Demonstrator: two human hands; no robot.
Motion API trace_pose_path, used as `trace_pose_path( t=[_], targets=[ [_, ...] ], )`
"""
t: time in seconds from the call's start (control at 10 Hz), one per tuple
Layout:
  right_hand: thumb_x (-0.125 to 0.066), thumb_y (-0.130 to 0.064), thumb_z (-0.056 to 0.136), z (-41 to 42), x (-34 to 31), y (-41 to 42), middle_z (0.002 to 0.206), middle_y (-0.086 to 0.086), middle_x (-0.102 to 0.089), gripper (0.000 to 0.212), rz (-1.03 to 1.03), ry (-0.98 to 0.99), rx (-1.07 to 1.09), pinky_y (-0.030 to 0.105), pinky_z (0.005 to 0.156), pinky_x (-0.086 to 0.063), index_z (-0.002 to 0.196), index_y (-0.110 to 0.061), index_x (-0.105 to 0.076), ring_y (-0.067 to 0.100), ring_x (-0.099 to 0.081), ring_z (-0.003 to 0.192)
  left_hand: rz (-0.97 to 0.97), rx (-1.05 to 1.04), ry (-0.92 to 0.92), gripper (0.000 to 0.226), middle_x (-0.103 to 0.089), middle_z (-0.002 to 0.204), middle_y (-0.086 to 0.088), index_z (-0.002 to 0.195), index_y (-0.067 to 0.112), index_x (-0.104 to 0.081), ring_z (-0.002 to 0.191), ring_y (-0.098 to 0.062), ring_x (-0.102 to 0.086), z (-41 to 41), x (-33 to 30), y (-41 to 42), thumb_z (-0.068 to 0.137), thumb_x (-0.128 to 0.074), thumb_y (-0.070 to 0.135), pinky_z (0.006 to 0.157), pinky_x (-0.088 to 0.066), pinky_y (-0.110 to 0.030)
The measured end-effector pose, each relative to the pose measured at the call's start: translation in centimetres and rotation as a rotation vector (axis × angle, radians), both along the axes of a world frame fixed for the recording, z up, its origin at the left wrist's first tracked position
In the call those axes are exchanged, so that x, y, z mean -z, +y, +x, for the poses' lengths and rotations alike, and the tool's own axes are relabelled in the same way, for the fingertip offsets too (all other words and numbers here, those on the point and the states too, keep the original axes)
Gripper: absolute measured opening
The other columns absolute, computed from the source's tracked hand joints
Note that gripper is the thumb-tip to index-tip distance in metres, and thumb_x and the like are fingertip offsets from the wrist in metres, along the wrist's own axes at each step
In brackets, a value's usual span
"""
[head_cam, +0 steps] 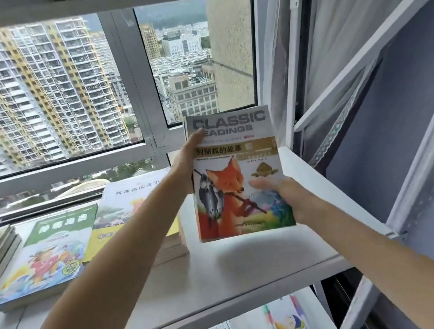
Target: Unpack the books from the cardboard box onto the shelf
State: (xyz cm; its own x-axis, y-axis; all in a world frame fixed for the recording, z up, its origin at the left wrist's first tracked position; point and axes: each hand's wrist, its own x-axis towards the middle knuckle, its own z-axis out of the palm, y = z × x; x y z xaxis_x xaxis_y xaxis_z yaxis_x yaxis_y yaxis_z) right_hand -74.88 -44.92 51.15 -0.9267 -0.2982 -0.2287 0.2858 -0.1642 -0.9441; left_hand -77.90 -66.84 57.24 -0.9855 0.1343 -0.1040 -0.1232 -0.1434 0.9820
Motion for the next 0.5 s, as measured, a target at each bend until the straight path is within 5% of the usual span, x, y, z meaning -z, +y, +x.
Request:
trace_pose_path(
  t=[0.1,0.2,0.3,0.4,0.5],
  targets=[
    [-0.083,-0.017,0.069,-2.1,-1.7,-0.3,0.087,0.012,-0.078,0.027,0.125,-0.169,-0.048,0.038,0.058,-0.062,0.093,-0.013,-0.072,0.028,-0.076,0.067,-0.146,-0.018,-0.242,0.049,-0.069,0.071,-0.009,0.083,0.011,-0.060,0.057,-0.023,-0.066,-2.6,0.7,-0.9,0.095,-0.045,0.056,0.066,-0.052,-0.032],
    [-0.082,-0.017,0.072,-3.9,-1.4,-0.8,0.069,0.008,-0.076,0.017,0.274,-0.213,-0.032,0.032,0.057,-0.061,0.083,-0.011,-0.071,0.020,-0.072,0.052,-0.191,-0.031,-0.412,0.051,-0.065,0.059,-0.006,0.073,0.014,-0.054,0.057,-0.023,-0.062,-4.1,3.0,-1.6,0.095,-0.042,0.059,0.070,-0.046,-0.031],
    [-0.080,-0.021,0.076,-5.3,-1.0,-1.5,0.067,0.004,-0.076,0.017,0.380,-0.247,-0.071,0.029,0.067,-0.060,0.082,-0.010,-0.069,0.015,-0.070,0.051,-0.287,-0.032,-0.493,0.056,-0.072,0.086,-0.010,0.102,0.009,-0.057,0.083,-0.027,-0.071,-4.9,4.3,-1.7,0.096,-0.038,0.061,0.081,-0.051,-0.030],
    [-0.085,-0.027,0.067,-5.3,-1.3,-1.6,0.097,0.012,-0.073,0.041,0.426,-0.299,-0.077,0.040,0.098,-0.053,0.100,-0.008,-0.069,0.023,-0.069,0.078,-0.331,-0.083,-0.509,0.084,-0.018,0.161,-0.017,0.156,0.017,-0.013,0.146,-0.045,-0.021,-5.4,4.6,-1.8,0.093,-0.041,0.064,0.113,-0.021,-0.059],
    [-0.083,-0.047,0.066,-4.6,-2.4,-1.4,0.127,0.012,-0.060,0.075,0.674,-0.190,-0.007,0.044,0.105,-0.046,0.126,-0.009,-0.058,0.029,-0.059,0.116,-0.364,-0.076,-0.423,0.081,-0.004,0.165,-0.017,0.157,0.014,-0.008,0.147,-0.047,-0.013,-5.1,2.8,-2.5,0.096,-0.035,0.061,0.114,-0.018,-0.066]
  ],
)
